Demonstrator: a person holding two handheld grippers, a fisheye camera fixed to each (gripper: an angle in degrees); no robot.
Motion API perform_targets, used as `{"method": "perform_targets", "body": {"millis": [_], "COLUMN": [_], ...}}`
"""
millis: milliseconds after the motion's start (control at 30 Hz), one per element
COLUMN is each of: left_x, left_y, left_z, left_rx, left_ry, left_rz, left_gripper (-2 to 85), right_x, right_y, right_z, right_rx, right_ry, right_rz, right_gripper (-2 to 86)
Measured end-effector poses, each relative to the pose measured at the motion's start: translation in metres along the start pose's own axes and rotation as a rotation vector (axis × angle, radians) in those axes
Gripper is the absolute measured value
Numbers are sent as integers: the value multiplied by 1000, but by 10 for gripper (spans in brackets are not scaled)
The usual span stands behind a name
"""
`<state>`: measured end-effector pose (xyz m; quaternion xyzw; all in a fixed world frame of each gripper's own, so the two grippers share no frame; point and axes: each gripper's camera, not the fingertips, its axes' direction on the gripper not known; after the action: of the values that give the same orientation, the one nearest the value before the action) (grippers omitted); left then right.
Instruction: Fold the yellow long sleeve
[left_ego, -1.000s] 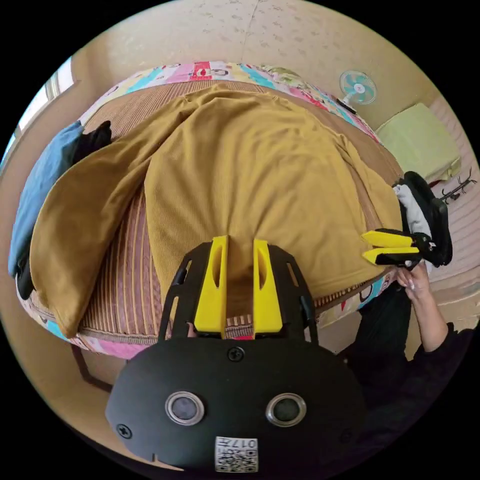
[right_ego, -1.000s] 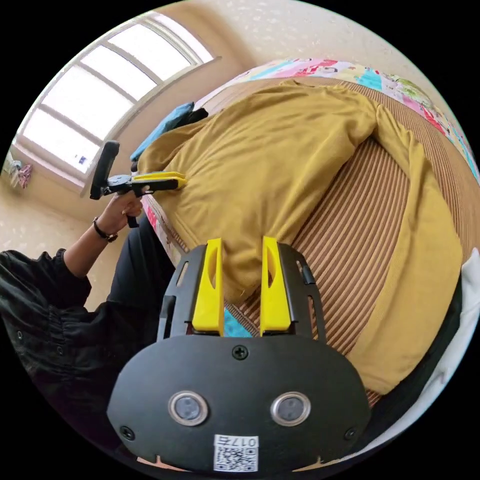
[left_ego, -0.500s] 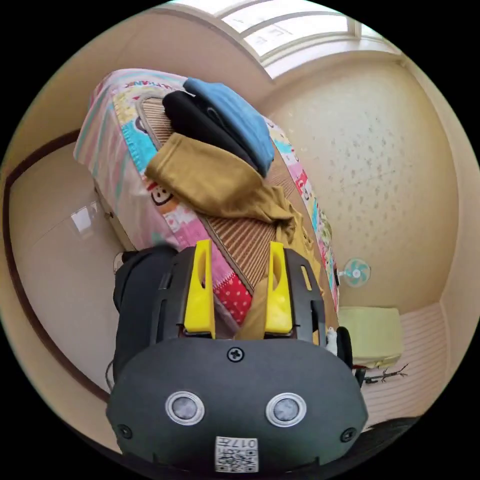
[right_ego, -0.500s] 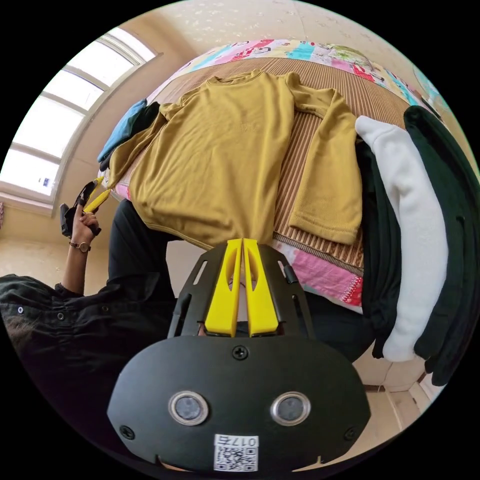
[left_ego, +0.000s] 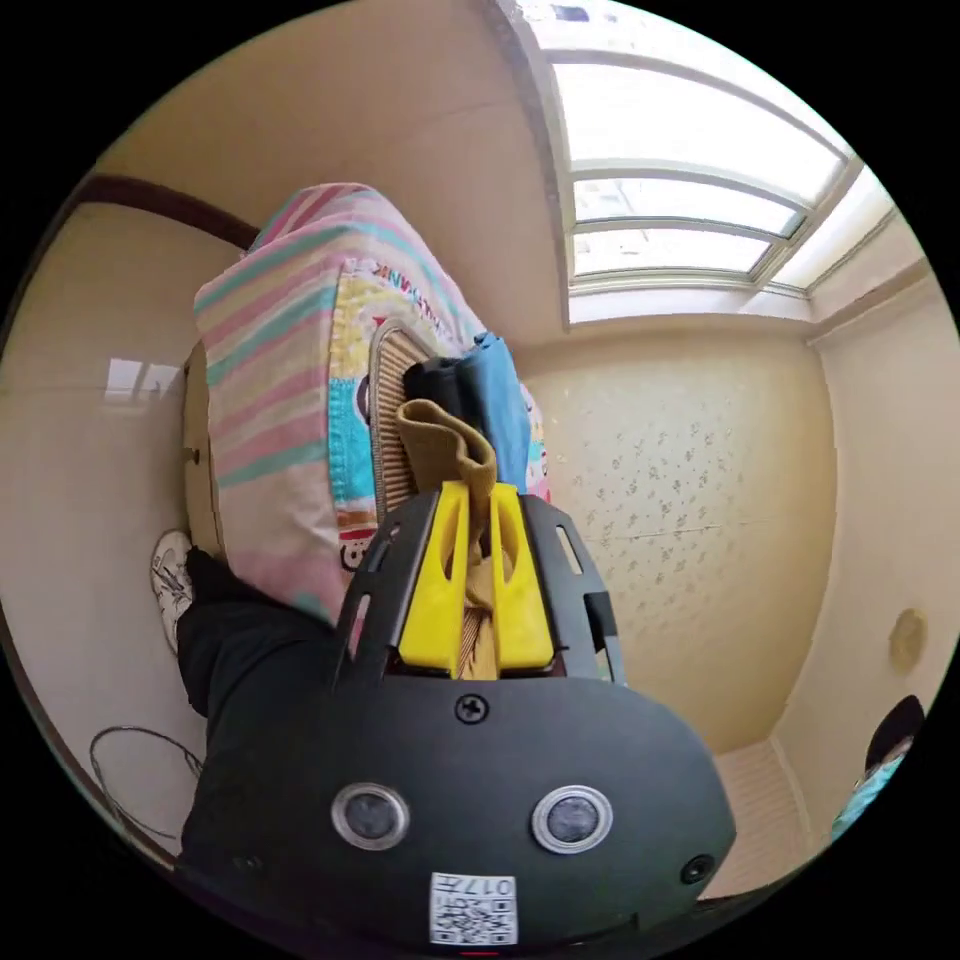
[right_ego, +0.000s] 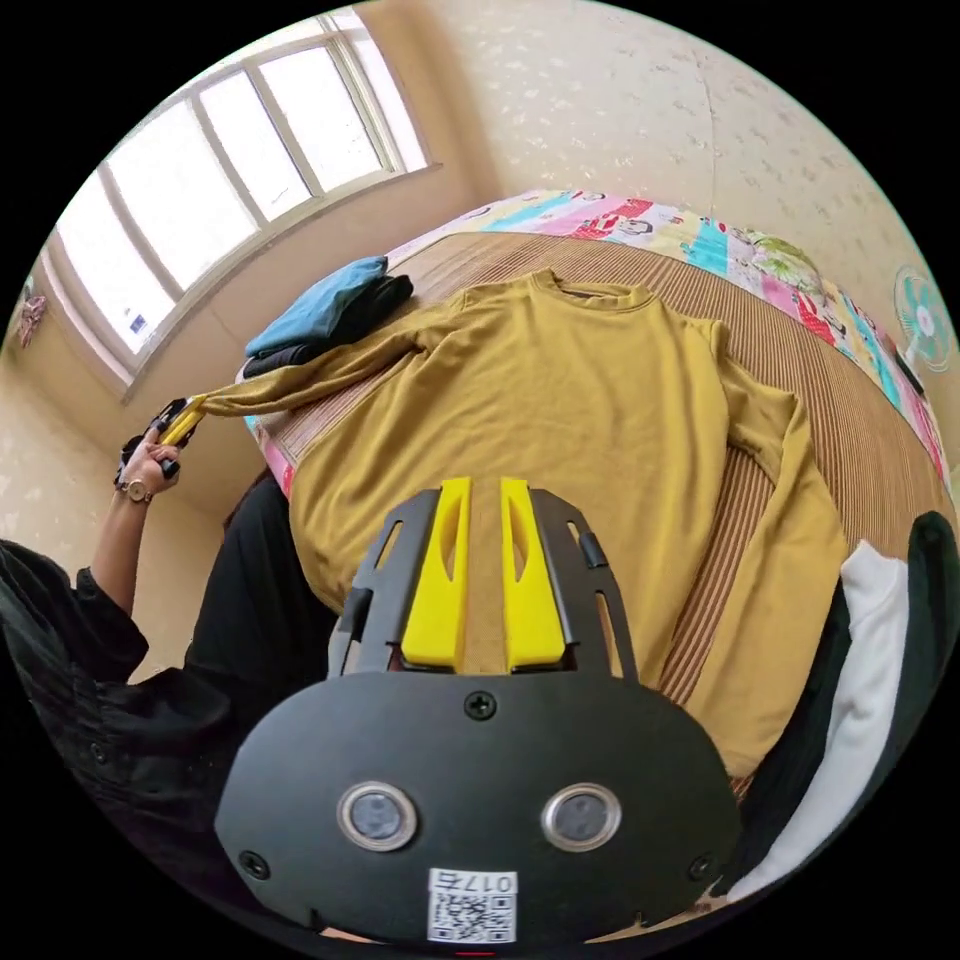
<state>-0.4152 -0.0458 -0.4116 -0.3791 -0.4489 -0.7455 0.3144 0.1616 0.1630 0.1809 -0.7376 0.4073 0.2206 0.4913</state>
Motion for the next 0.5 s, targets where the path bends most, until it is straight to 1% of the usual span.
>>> {"method": "perform_targets", "body": {"millis": [33,67,100,133,167,233,267,333,367,400,433,467,500], "left_x": [40,60,101,140,160,230,244,290,299,313,321,324,323], "left_y": [-8,-11,-11,-6,-1,40,54,124,145,187,228,250,290], "left_z": [-3,-3,2,13,22,74,90,163,183,223,266,288,329], "left_rx": [10,15,23,22,15,-62,-94,-249,-285,-358,-449,-509,-642], "left_ry": [6,15,43,82,104,215,252,399,431,476,491,489,468], "left_rz": [135,201,322,435,494,724,764,879,909,963,993,1004,1013], "left_gripper": [43,43,44,45,45,45,45,45,46,46,49,50,61], "right_x": [9,14,22,25,27,37,41,64,70,80,88,91,94], "right_y": [6,10,20,35,38,45,49,59,62,69,75,77,81], "right_z": [23,39,65,60,60,61,61,62,62,63,64,65,65], "right_rx": [-5,-40,-69,43,40,38,44,56,60,74,86,87,87], "right_ry": [-5,-15,-32,-37,-41,-80,-101,-215,-247,-309,-351,-364,-375], "right_rz": [48,70,114,121,126,137,144,193,204,220,237,242,245], "right_gripper": [59,60,59,53,52,47,45,37,35,32,28,27,26]}}
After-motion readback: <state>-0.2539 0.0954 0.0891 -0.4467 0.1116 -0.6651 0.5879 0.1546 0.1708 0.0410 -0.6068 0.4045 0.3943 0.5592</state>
